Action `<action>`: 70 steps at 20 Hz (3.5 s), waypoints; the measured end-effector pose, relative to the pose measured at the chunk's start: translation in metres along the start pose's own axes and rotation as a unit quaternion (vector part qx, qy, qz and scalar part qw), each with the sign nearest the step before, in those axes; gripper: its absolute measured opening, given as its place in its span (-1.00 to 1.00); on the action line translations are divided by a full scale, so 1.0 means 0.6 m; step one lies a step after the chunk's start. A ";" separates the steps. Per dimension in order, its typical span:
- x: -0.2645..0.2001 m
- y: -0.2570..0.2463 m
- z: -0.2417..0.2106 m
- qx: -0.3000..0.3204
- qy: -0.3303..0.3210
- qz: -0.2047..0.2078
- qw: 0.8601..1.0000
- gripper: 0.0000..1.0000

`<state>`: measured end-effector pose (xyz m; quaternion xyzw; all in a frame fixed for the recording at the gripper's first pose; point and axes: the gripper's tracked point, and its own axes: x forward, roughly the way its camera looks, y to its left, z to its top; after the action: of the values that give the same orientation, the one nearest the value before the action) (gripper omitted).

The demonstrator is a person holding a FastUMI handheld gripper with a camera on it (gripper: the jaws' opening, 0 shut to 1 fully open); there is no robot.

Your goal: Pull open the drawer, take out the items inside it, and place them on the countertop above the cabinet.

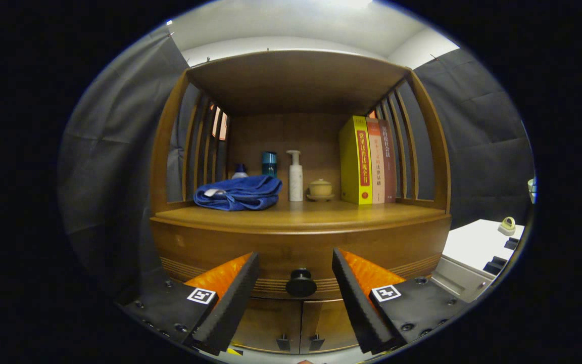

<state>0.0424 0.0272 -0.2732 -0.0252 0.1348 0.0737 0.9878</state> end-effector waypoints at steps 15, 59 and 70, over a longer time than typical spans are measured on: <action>0.062 -0.024 -0.087 -0.003 0.048 -0.014 0.999 0.54; -0.181 -0.003 -0.061 -0.007 0.088 -0.008 0.996 -0.17; -0.191 -0.003 -0.084 -0.005 0.091 -0.012 0.996 -0.03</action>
<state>-0.0796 0.0060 -0.2909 -0.0387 0.2233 0.0597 0.9721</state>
